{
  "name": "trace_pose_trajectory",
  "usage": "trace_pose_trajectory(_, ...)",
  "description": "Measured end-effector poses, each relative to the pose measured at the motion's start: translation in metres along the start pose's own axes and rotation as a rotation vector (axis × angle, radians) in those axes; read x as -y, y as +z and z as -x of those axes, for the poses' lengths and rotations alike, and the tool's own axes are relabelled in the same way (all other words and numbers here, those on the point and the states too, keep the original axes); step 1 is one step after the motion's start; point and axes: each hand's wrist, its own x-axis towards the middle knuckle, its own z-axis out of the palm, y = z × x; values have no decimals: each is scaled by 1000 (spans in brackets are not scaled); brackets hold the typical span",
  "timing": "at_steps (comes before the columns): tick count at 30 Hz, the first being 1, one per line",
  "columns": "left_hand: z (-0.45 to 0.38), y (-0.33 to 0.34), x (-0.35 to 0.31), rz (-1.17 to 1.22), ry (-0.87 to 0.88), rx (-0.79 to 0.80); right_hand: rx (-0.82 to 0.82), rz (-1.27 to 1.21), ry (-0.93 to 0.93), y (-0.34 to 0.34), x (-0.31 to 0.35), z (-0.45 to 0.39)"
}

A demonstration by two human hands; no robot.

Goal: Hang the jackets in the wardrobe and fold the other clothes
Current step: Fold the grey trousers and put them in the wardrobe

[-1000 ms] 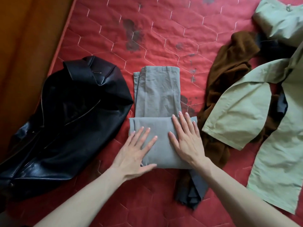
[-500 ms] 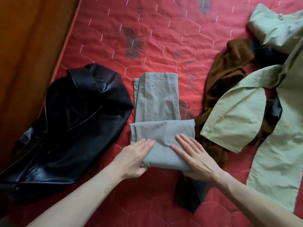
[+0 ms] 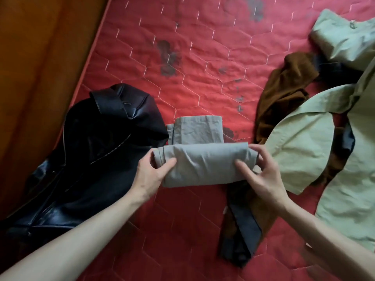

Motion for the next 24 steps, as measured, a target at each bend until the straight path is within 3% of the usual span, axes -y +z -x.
trace_pose_trajectory(4,-16,25,5,65,-103,-164,-94,-78,75,25,-3,-38)
trace_pose_trajectory(9,-39,43,3,-5,-84,-138,-181,-95,175,43,-22,-76)
trace_pose_trajectory(12,-39,50,10,-113,-37,-142,-171,-20,196,48,-27,-88)
trace_pose_trajectory(14,-34,53,15,-316,99,-237,-167,16,215,52,-29,-92)
trace_pose_trajectory(16,-28,57,16,-562,351,-321,-207,137,111,55,-28,-93)
trace_pose_trajectory(19,-29,67,22,-839,625,-112,-196,586,-257,60,-29,-88)
trace_pose_trajectory(21,-37,74,32,-985,690,5,-43,799,-393,69,-34,-79)
trace_pose_trajectory(24,-55,80,49,-1150,688,36,69,985,-357,82,-48,-73)
